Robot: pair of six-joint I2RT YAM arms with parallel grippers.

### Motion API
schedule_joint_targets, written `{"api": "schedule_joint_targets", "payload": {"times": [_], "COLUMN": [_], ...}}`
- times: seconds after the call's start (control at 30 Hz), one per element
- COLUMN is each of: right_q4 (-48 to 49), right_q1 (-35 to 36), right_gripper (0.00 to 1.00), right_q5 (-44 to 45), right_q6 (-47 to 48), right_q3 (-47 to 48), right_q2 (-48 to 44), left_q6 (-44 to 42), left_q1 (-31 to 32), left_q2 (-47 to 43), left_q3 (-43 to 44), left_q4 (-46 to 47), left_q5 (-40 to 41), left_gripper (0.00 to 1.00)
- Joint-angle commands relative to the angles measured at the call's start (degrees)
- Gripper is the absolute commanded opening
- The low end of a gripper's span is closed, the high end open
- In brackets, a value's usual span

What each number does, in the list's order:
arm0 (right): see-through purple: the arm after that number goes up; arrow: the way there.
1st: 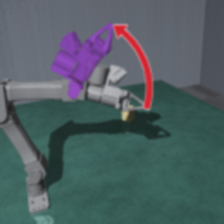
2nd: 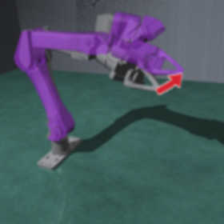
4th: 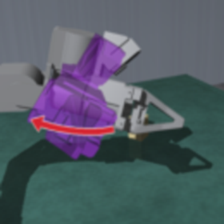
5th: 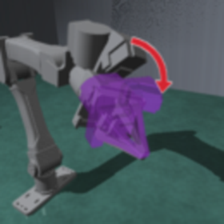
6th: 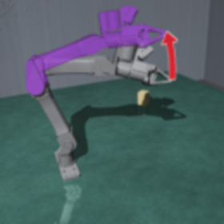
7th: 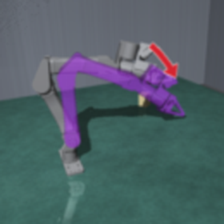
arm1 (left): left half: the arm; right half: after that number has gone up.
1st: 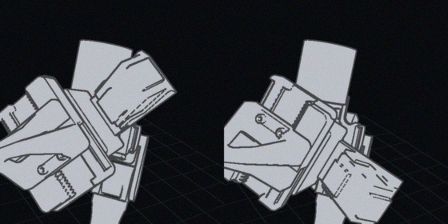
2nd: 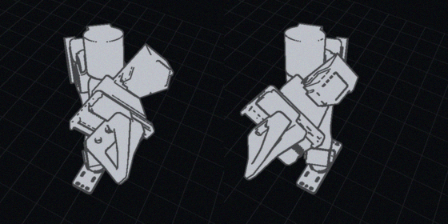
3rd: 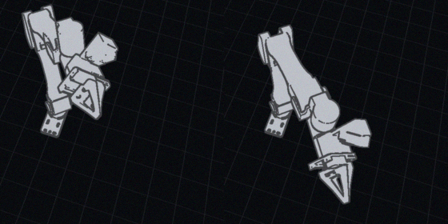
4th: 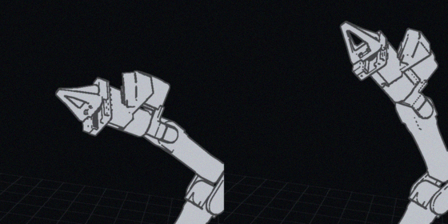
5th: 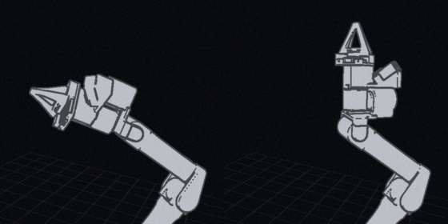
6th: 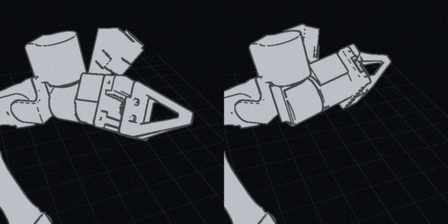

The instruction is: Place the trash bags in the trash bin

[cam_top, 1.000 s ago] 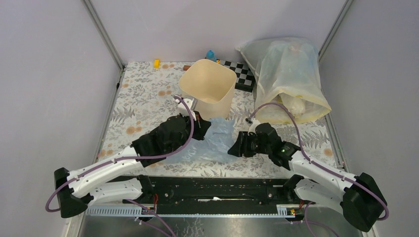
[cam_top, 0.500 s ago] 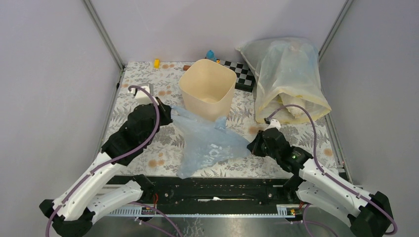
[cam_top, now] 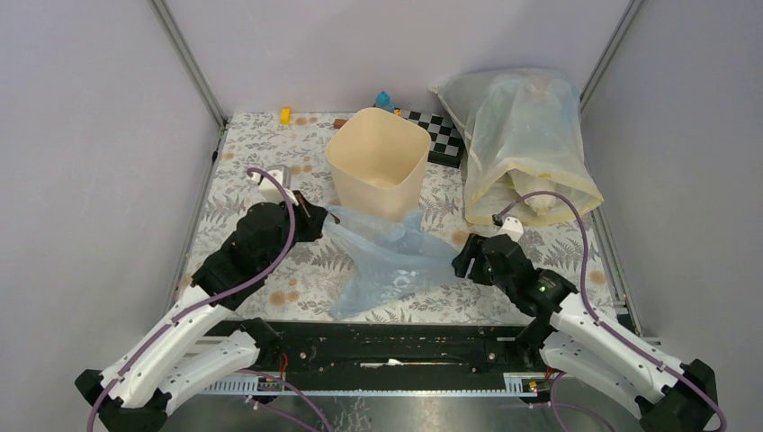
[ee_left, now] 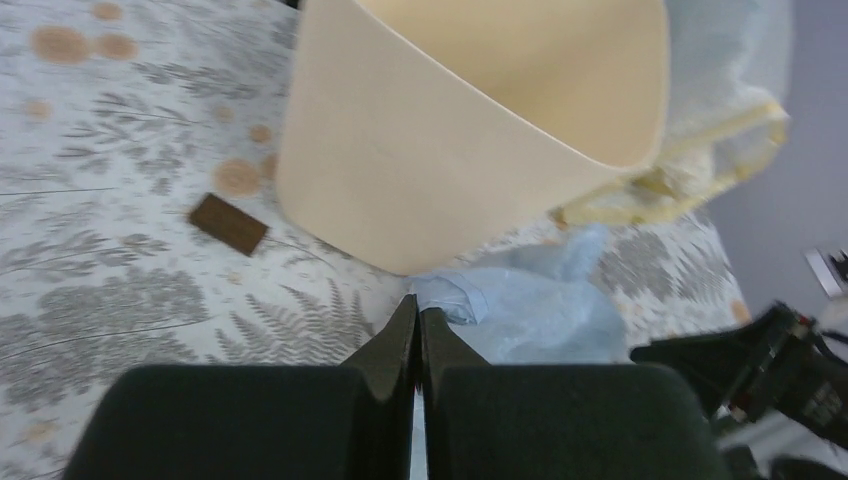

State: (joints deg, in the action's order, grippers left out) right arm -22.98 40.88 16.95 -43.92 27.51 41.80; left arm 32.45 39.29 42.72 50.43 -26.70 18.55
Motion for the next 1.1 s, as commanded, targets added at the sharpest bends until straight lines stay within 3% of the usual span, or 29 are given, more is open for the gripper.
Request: {"api": "schedule_joint_targets", "payload": {"times": [0.0, 0.23, 0.37, 0.67, 0.83, 1.07], "right_q4": [3.95, 8.91, 11.08, 20.21, 25.21, 29.26], "right_q1": [0.21, 0.21, 0.16, 0.16, 0.21, 0.17], "right_gripper": [0.76, 0.83, 0.88, 0.9, 1.0, 1.0], "right_q5": [-12.32, -22.34, -17.6, -17.44, -15.12, -14.36], "right_q6": [10.51, 17.65, 20.0, 30.12, 32.44, 34.57], "right_q3": [4.57, 8.14, 9.21, 9.32, 6.88, 4.26], "right_q2": [-2.03, 2.66, 7.42, 13.44, 13.51, 10.11], "left_q6": [0.44, 0.29, 0.34, -0.2, -0.61, -1.62], "left_q1": [-0.27, -0.27, -0.31, -0.3, -0.28, -0.29], "left_q2": [-1.13, -1.72, -2.84, -4.95, -6.73, -6.91], "left_q3": [-3.14, -8.07, -10.31, -9.92, -9.74, -8.02], "left_q4": [9.51, 11.74, 12.56, 8.33, 7.13, 5.15], "left_q5": [-13.73, -18.88, -21.16, -17.96, -14.31, -13.83], "left_gripper": [0.0, 0.0, 0.0, 0.0, 0.0, 0.0]}}
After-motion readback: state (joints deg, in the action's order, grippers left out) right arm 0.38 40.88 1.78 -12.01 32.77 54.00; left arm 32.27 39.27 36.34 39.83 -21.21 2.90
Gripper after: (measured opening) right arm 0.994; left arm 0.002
